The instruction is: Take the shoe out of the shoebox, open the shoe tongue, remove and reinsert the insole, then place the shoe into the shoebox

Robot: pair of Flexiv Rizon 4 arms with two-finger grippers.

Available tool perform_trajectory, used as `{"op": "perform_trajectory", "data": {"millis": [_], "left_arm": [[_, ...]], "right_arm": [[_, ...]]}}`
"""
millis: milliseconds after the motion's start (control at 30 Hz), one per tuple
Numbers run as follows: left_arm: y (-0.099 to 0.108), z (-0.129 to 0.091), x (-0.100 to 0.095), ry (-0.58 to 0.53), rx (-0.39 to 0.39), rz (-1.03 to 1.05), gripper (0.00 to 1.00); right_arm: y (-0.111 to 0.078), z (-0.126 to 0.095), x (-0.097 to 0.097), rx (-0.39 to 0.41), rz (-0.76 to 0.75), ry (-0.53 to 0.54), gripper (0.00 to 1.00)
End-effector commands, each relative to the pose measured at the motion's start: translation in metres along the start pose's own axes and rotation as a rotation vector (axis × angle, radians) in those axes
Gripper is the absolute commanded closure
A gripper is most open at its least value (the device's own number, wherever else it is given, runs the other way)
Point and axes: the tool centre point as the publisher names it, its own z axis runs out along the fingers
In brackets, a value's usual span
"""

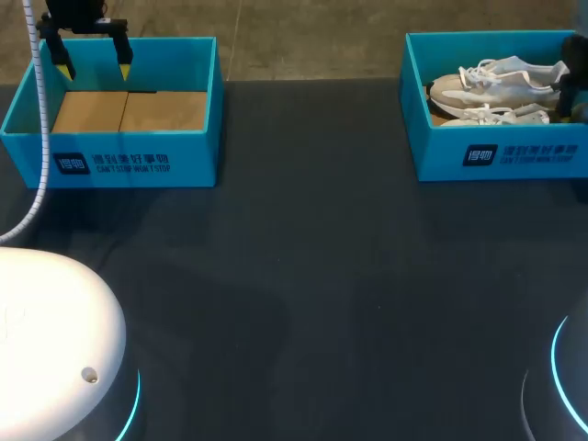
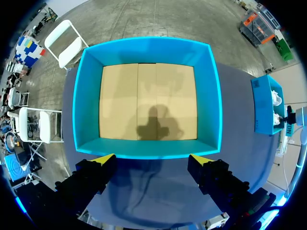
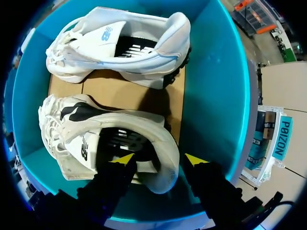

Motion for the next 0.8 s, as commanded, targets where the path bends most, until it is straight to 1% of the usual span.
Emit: {"op": "perform_trajectory", "data": {"millis": [33,67,167,300,333,400,467,500,700,767,800], "left_arm": [[0.000,0.000,0.000,0.000,0.000,0.000,0.00],[0.000,0.000,0.000,0.000,0.000,0.000,0.00],[0.000,0.000,0.000,0.000,0.000,0.000,0.00],[0.000,0.000,0.000,0.000,0.000,0.000,0.00],[0.000,0.000,0.000,0.000,0.000,0.000,0.00],[0.000,0.000,0.000,0.000,0.000,0.000,0.00],[0.000,0.000,0.000,0.000,0.000,0.000,0.00],[0.000,0.000,0.000,0.000,0.000,0.000,0.00],[0.000,0.000,0.000,0.000,0.000,0.000,0.00],[0.000,0.000,0.000,0.000,0.000,0.000,0.00],[0.000,0.000,0.000,0.000,0.000,0.000,0.00]], "right_arm": [[0.002,0.005,-0.001,0.012,0.006,0.015,0.35],[0.002,0.006,-0.002,0.015,0.010,0.020,0.34],[0.001,0.010,-0.003,0.023,0.019,0.033,0.35],[0.000,0.013,-0.002,0.030,0.021,0.039,0.43],[-0.001,0.014,-0.002,0.032,0.021,0.041,0.42],[-0.002,0.018,-0.001,0.040,0.023,0.048,0.45],[-0.003,0.019,0.000,0.046,0.023,0.049,0.46],[-0.003,0.020,0.000,0.048,0.023,0.050,0.49],[-0.004,0.023,0.001,0.057,0.024,0.056,0.56],[-0.005,0.025,0.001,0.061,0.028,0.058,0.62],[-0.005,0.025,0.001,0.063,0.034,0.059,0.71]]}}
